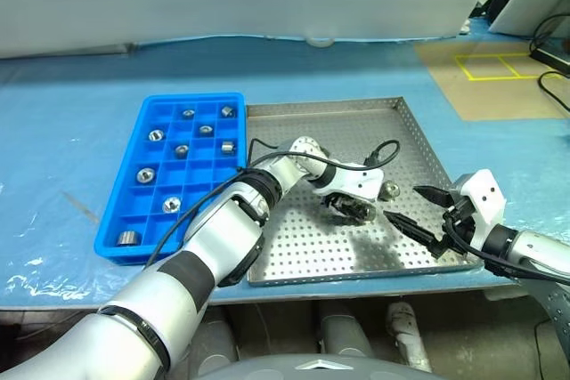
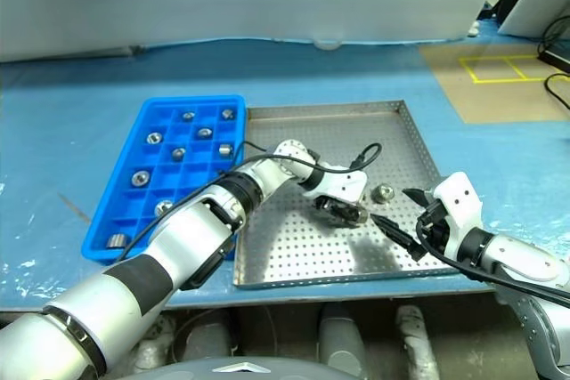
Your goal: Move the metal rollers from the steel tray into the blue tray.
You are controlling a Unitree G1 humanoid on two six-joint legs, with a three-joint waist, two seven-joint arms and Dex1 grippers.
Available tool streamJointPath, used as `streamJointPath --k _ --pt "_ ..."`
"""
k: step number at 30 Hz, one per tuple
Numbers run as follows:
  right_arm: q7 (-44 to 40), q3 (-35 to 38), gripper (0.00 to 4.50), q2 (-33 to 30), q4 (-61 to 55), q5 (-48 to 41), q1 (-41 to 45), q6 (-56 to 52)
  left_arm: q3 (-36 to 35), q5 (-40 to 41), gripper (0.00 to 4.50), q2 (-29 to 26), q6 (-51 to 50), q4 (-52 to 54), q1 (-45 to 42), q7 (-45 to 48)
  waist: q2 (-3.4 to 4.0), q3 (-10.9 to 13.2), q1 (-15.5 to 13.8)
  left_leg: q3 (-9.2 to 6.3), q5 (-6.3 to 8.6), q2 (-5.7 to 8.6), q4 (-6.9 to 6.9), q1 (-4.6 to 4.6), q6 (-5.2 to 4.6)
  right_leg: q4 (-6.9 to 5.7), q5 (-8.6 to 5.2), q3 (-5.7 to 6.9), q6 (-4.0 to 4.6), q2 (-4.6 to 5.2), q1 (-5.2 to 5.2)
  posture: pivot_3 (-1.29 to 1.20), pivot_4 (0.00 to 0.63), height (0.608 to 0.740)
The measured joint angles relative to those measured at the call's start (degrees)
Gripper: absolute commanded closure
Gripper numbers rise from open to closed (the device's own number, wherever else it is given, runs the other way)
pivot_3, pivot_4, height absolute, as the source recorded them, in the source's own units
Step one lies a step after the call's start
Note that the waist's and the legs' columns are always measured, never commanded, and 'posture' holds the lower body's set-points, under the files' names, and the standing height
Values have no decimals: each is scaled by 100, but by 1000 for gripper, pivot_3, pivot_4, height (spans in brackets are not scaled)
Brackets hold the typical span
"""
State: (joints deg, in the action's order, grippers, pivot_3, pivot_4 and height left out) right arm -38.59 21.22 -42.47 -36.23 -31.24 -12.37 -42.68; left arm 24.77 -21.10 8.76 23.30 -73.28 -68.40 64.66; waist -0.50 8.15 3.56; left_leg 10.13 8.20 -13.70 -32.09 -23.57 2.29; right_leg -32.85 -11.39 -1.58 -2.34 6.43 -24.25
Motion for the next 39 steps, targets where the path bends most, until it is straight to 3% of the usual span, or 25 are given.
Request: streamJointPath --k 2,3,14,23,31,39 --pt "0 -4 0 0 1 18 2 31 -19 0 3544 -7 -21 14 -5 4 8 -10 40 0 8 0 1 1 3 0 0 1 0 0 0 -565 150 740" --pt "0 -14 0 -1 2 33 3 46 -40 0 3621 -8 -36 14 -3 4 13 -13 44 0 12 0 1 1 5 0 0 1 0 0 0 -565 150 740" --pt "-107 -314 0 -92 254 82 326 102 -365 280 3621 -121 -130 127 229 111 27 -22 43 0 27 -4 2 3 13 3 6 2 11 -1 0 -514 150 740" --pt "-236 -416 0 -46 425 13 635 146 -1597 1365 3621 -394 -846 175 604 -252 34 -17 37 4 28 -1 1 -12 13 1 16 -1 26 0 -19 -495 150 740" --pt "-389 -412 0 263 511 -826 1219 41 -3222 3116 3621 -554 -2587 1108 758 -760 43 -13 11 10 29 -3 15 -43 11 -1 20 -1 35 -2 -62 -374 150 740" --pt "-365 -1129 0 683 1322 -672 2230 254 -4124 4634 3621 -353 -4949 2623 1386 -1632 58 2 -214 15 27 -3 16 -42 15 -9 20 -2 37 -1 -62 -283 150 740"
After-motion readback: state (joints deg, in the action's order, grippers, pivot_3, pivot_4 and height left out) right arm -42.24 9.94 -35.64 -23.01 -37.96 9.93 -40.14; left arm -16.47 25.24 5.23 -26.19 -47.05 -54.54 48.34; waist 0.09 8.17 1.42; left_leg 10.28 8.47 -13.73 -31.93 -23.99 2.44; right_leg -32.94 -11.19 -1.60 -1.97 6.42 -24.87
